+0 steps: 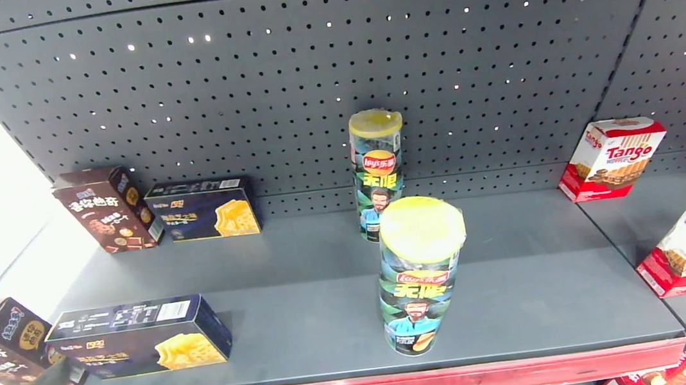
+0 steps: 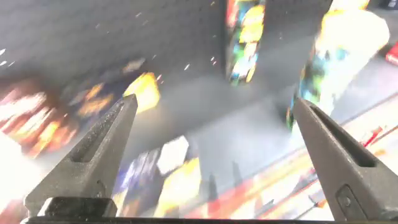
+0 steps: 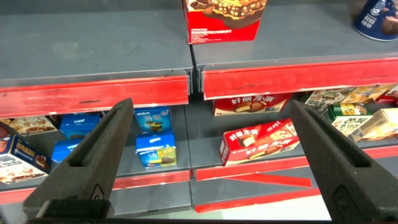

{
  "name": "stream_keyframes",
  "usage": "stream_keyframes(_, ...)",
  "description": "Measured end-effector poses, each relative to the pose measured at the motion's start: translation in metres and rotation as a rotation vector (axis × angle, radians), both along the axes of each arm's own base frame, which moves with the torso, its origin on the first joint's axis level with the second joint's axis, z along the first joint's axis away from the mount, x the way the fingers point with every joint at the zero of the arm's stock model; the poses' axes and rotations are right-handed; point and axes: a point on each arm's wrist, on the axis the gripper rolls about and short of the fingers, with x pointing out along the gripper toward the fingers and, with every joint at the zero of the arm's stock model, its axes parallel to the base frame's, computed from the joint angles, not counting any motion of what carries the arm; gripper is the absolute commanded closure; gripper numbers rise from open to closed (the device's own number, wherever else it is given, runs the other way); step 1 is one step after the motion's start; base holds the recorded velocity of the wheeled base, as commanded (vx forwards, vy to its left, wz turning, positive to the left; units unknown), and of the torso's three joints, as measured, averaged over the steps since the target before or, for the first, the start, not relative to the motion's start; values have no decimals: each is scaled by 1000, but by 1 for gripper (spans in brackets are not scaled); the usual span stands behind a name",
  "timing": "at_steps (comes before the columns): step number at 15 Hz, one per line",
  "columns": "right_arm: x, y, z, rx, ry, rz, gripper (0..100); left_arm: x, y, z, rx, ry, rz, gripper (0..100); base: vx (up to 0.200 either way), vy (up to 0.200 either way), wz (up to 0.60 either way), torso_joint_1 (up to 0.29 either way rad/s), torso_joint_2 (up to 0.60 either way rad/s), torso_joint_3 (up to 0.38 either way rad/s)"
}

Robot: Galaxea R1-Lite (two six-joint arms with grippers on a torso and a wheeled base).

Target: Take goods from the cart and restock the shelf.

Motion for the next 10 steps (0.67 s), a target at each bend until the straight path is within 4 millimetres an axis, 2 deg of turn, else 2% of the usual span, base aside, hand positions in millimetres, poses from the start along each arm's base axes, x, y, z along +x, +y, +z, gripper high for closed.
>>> stream_keyframes(2, 0, 0, 0, 0, 0, 0, 0, -33, 18, -31, -14, 8, 121, 0, 0, 0, 0, 0, 0, 0)
stream_keyframes(4, 0, 0, 0, 0, 0, 0, 0, -50, 21, -74, -15, 32, 247, 0, 0, 0, 0, 0, 0, 0)
stream_keyframes(7, 0, 0, 0, 0, 0, 0, 0, -59, 19, -120, -30, 0, 341, 0, 0, 0, 0, 0, 0, 0)
stream_keyframes(9, 0, 0, 0, 0, 0, 0, 0, -63, 19, -142, -15, 82, 330, 0, 0, 0, 0, 0, 0, 0)
stream_keyframes(10, 0, 0, 0, 0, 0, 0, 0, -65, 20, -145, -16, 74, 340, 0, 0, 0, 0, 0, 0, 0)
